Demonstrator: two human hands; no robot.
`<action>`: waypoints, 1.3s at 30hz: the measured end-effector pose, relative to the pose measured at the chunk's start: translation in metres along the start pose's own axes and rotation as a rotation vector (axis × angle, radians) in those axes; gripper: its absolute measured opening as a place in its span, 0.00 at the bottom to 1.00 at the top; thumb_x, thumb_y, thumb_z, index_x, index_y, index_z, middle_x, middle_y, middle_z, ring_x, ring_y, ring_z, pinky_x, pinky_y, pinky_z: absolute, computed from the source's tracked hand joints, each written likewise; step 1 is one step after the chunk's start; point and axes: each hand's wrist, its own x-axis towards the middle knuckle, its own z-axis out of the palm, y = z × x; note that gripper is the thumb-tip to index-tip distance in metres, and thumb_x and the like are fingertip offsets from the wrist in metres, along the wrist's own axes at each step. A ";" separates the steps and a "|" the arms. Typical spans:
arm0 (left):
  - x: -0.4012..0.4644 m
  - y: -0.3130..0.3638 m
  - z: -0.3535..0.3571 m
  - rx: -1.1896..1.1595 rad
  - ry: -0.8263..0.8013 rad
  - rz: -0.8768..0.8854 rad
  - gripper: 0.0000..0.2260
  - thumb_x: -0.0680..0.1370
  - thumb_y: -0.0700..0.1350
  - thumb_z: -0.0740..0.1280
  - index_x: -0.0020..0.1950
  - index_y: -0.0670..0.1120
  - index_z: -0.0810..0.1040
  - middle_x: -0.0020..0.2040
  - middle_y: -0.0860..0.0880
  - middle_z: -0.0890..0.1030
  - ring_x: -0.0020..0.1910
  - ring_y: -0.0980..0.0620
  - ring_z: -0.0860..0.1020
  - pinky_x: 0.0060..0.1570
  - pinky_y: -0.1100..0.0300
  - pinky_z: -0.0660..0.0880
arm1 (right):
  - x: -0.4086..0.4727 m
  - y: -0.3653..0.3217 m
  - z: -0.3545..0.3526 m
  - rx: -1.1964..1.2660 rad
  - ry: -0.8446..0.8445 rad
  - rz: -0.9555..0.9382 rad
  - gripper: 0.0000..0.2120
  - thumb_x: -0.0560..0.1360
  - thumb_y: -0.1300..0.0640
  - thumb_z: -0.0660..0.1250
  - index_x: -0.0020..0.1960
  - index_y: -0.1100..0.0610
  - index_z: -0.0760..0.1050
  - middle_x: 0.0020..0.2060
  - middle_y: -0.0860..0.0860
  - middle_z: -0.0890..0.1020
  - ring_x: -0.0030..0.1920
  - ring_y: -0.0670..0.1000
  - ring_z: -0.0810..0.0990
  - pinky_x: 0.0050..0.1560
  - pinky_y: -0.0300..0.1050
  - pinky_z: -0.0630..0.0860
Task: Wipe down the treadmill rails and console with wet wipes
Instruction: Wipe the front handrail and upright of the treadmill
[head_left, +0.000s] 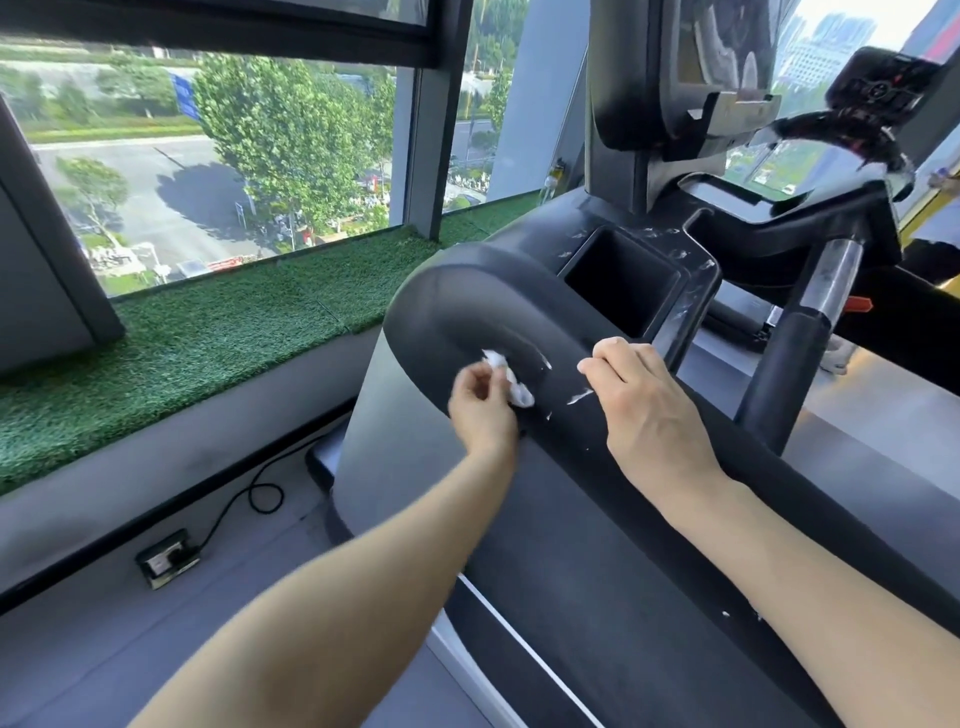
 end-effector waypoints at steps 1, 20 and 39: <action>-0.015 -0.007 0.001 -0.002 -0.029 -0.018 0.10 0.79 0.40 0.65 0.38 0.46 0.71 0.25 0.57 0.75 0.25 0.64 0.72 0.36 0.71 0.70 | 0.000 0.000 0.001 -0.001 0.001 -0.006 0.18 0.69 0.66 0.47 0.43 0.62 0.76 0.44 0.55 0.77 0.43 0.57 0.75 0.39 0.46 0.77; 0.001 0.020 0.022 0.170 -0.088 0.280 0.05 0.78 0.44 0.68 0.44 0.45 0.76 0.46 0.44 0.79 0.35 0.63 0.73 0.38 0.75 0.67 | -0.013 0.009 -0.005 0.034 -0.014 -0.047 0.13 0.73 0.66 0.54 0.45 0.61 0.77 0.44 0.53 0.76 0.44 0.55 0.73 0.41 0.44 0.75; -0.090 0.010 -0.022 0.024 -0.239 -0.030 0.06 0.76 0.45 0.70 0.42 0.45 0.76 0.38 0.47 0.79 0.44 0.47 0.78 0.57 0.52 0.76 | -0.046 -0.008 -0.037 0.643 -0.238 0.348 0.15 0.76 0.52 0.68 0.59 0.58 0.75 0.49 0.51 0.77 0.47 0.50 0.78 0.52 0.46 0.76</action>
